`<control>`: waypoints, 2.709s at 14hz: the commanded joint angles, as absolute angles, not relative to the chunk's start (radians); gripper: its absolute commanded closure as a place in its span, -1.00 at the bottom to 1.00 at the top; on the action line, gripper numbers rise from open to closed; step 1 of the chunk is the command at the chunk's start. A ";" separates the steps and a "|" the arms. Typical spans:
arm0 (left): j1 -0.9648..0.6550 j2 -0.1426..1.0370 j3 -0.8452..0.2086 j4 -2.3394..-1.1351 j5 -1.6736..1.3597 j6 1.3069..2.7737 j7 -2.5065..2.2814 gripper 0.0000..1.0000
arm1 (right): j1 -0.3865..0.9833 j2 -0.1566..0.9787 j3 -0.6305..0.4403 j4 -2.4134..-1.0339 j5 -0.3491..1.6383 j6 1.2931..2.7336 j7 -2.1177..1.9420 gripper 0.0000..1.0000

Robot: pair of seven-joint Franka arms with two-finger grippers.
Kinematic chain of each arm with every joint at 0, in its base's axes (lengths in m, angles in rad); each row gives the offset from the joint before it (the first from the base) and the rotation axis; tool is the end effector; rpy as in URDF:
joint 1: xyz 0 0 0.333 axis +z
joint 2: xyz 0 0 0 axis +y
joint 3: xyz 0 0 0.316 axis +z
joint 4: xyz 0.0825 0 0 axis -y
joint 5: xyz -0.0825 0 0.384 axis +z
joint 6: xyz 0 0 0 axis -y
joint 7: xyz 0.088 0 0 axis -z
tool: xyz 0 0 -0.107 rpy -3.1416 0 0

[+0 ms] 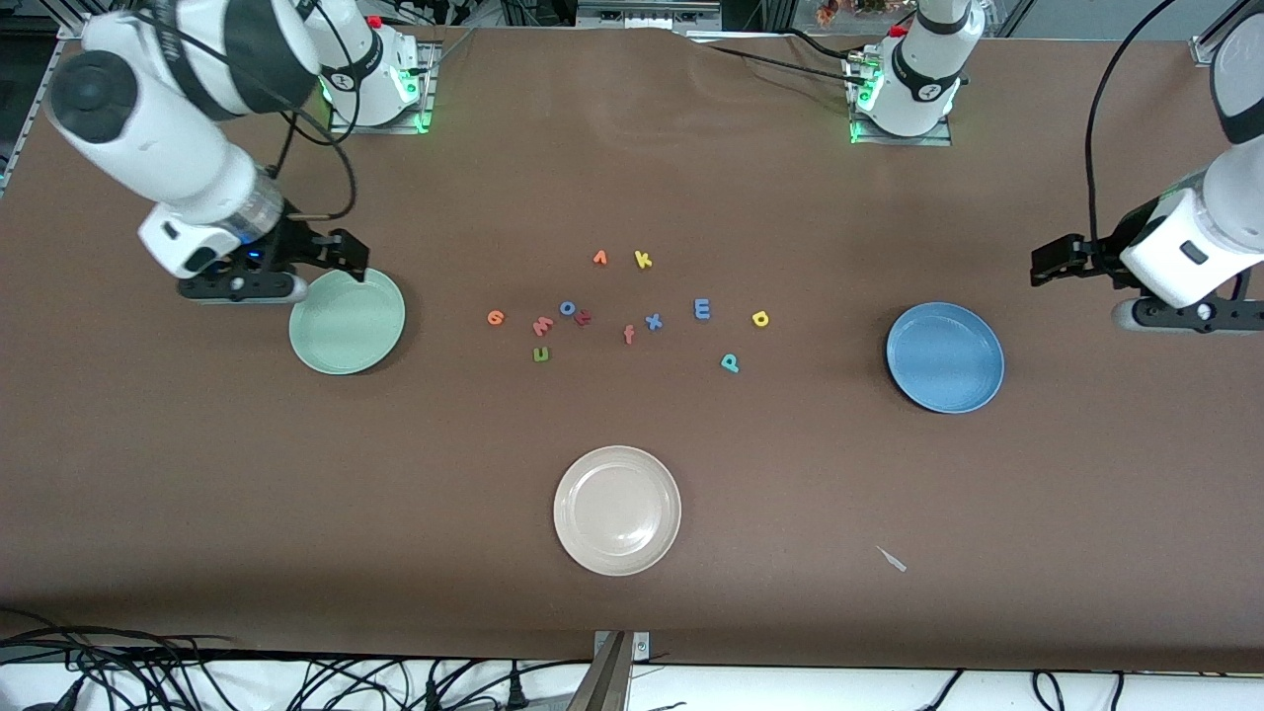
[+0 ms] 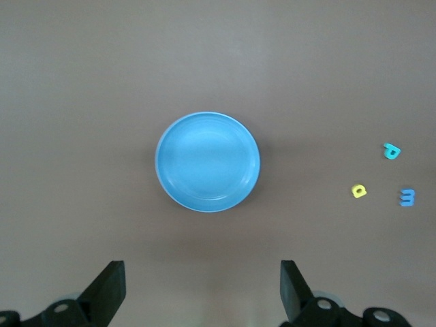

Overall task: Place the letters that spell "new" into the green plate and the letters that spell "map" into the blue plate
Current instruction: 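Move the right gripper to the orange e while the left gripper reaches letters, then grasp the orange e and the blue 3 with both grippers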

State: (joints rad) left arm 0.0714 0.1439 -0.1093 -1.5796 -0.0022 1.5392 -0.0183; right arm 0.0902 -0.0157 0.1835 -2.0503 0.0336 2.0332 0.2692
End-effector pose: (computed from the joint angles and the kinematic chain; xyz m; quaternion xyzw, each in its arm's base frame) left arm 0.5855 -0.0186 0.5362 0.9957 -0.0099 -0.0918 0.0064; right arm 0.5249 0.1496 0.4450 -0.9999 0.0053 0.0044 0.0129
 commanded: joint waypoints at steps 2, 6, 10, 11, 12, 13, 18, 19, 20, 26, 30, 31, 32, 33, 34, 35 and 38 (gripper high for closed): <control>0.066 0.236 -0.110 -1.575 -0.104 1.534 -0.038 -1.00 | 0.086 -0.023 0.285 -2.199 0.048 2.227 0.418 -0.99; -0.044 0.301 -0.114 -1.589 -0.135 1.558 -0.090 -1.00 | 0.086 0.047 0.347 -2.233 0.043 2.331 0.532 -0.99; -0.095 0.233 -0.161 -1.768 -0.132 1.701 -0.141 -1.00 | 0.086 0.159 0.376 -2.235 0.025 2.439 0.617 -0.99; -0.095 0.209 -0.190 -1.828 -0.132 1.760 -0.159 -1.00 | 0.087 0.181 0.376 -2.238 0.025 2.462 0.636 -0.99; -0.095 0.198 -0.225 -1.880 -0.130 1.829 -0.202 -1.00 | 0.089 0.190 0.377 -2.255 0.022 2.488 0.649 -0.99; -0.095 0.195 -0.273 -1.932 -0.127 1.907 -0.257 -1.00 | 0.087 0.192 0.377 -2.279 0.005 2.522 0.649 -0.99; -0.118 0.247 -0.425 -2.104 -0.115 2.251 -0.460 -1.00 | 0.103 0.233 0.377 -2.298 -0.080 2.566 0.709 -0.99; -0.156 0.276 -0.426 -2.103 -0.088 2.276 -0.498 -1.00 | 0.110 0.245 0.377 -2.298 -0.080 2.577 0.718 -0.99; -0.194 0.308 -0.426 -2.100 -0.048 2.307 -0.568 -1.00 | 0.129 0.258 0.376 -2.299 -0.080 2.592 0.747 -0.99; -0.307 0.515 -0.426 -2.069 0.248 2.499 -0.931 -1.00 | 0.198 0.392 0.350 -2.290 -0.167 2.700 0.819 -0.98; -0.324 0.571 -0.425 -2.019 0.278 2.500 -0.950 -0.96 | 0.199 0.442 0.327 -2.275 -0.303 2.704 0.893 -0.98; -0.324 0.583 -0.422 -2.008 0.307 2.500 -0.950 -0.93 | 0.198 0.445 0.327 -2.273 -0.311 2.704 0.906 -0.97; -0.322 0.591 -0.420 -2.002 0.327 2.500 -0.950 -0.93 | 0.198 0.445 0.327 -2.273 -0.313 2.704 0.910 -0.96; -0.322 0.592 -0.419 -1.999 0.334 2.499 -0.950 -0.89 | 0.198 0.445 0.327 -2.273 -0.313 2.704 0.910 -0.91; -0.322 0.595 -0.419 -1.999 0.334 2.499 -0.950 -0.82 | 0.199 0.443 0.327 -2.273 -0.313 2.704 0.910 -0.90; -0.322 0.597 -0.417 -1.999 0.336 2.499 -0.950 -0.79 | 0.199 0.437 0.327 -2.273 -0.314 2.704 0.908 -0.85; -0.322 0.597 -0.417 -1.999 0.348 2.491 -0.950 -0.56 | 0.199 0.428 0.327 -2.252 -0.334 2.694 0.897 -0.86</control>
State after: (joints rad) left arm -0.3108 0.5850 -0.4242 -2.0236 0.3059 2.5087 -0.9250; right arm 0.1973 0.4372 0.3246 -2.2668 -0.3007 2.6990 0.8841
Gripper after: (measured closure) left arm 0.159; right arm 0.070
